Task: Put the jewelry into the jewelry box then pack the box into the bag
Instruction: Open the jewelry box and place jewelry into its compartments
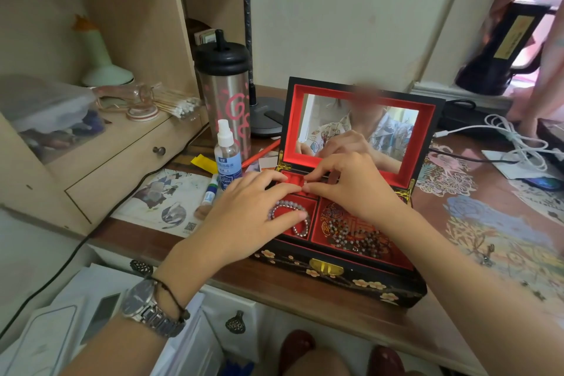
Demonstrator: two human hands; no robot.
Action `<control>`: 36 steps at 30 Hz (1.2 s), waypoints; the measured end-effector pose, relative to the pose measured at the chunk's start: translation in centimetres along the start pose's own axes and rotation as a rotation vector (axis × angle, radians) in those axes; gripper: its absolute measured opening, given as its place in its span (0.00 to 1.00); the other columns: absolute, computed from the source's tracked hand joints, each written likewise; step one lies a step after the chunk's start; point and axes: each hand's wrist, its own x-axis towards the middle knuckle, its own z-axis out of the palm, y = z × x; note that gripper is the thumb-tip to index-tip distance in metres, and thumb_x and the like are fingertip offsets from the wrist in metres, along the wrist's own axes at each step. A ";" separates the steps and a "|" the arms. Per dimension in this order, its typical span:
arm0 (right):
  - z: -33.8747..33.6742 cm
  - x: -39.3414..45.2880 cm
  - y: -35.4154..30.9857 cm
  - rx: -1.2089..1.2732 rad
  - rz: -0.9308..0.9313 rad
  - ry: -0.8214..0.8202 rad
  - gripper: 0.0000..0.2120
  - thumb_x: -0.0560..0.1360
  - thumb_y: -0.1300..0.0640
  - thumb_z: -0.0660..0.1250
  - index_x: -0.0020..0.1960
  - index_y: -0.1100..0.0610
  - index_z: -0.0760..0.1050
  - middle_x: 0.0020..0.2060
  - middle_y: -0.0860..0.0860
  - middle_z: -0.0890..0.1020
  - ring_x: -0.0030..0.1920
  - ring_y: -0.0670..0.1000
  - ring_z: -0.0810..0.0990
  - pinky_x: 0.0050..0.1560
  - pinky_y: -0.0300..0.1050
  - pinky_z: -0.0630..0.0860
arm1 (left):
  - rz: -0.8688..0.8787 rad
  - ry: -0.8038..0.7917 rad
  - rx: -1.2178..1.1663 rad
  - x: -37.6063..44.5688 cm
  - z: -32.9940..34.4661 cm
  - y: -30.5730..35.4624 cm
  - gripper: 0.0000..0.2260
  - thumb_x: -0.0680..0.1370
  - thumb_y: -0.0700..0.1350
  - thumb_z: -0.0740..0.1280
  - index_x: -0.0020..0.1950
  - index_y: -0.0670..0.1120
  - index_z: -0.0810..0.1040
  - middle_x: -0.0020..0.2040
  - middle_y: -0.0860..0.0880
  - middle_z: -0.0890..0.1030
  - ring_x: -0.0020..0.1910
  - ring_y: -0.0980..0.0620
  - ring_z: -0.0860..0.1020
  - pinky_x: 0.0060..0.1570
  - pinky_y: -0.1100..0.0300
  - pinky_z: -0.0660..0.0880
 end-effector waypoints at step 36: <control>-0.9 -0.8 -0.1 -0.115 -0.111 -0.149 0.15 0.71 0.45 0.70 0.53 0.53 0.83 0.49 0.47 0.84 0.48 0.47 0.80 0.51 0.49 0.79 | -0.009 0.001 -0.001 0.1 0.1 0.1 0.25 0.73 0.67 0.53 0.68 0.61 0.66 0.66 0.59 0.67 0.66 0.58 0.62 0.64 0.54 0.59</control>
